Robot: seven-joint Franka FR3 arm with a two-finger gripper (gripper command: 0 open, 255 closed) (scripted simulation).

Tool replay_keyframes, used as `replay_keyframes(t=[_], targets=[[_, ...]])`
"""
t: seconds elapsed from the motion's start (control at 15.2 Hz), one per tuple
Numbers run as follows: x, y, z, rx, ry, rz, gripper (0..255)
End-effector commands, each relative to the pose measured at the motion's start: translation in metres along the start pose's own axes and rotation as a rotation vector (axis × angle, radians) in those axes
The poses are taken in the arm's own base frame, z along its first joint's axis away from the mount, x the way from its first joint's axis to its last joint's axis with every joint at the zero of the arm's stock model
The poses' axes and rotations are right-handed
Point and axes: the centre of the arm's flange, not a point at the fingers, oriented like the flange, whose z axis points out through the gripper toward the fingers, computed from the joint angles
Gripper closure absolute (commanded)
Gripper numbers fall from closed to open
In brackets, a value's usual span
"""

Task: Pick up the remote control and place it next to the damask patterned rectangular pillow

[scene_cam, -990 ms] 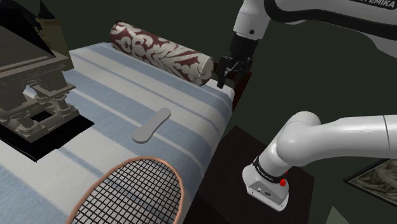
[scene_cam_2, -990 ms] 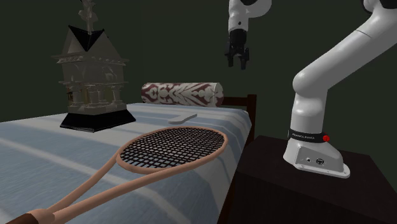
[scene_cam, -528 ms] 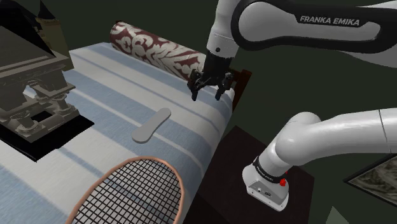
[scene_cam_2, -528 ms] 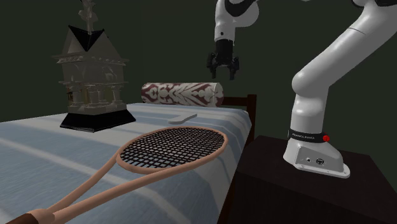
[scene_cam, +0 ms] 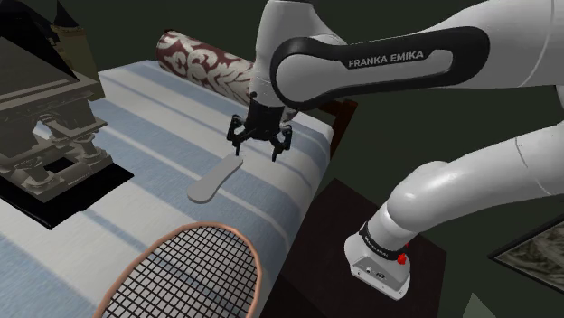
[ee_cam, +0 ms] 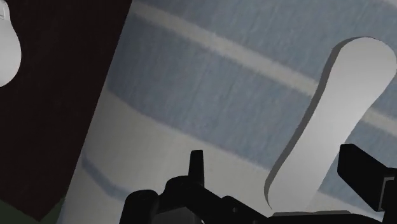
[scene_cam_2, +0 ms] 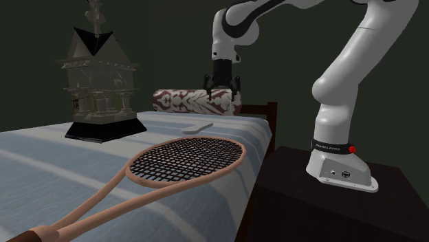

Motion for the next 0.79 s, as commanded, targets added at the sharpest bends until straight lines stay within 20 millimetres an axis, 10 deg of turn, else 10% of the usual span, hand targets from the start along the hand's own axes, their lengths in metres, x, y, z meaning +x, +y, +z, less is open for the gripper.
replay_keyframes(t=[0.0,0.46,0.73], targets=[[0.000,-0.023,0.017,0.002,0.009,0.090,0],[0.023,-0.092,0.073,-0.003,0.044,0.382,0],[0.024,-0.092,0.089,-0.003,0.045,0.382,0]])
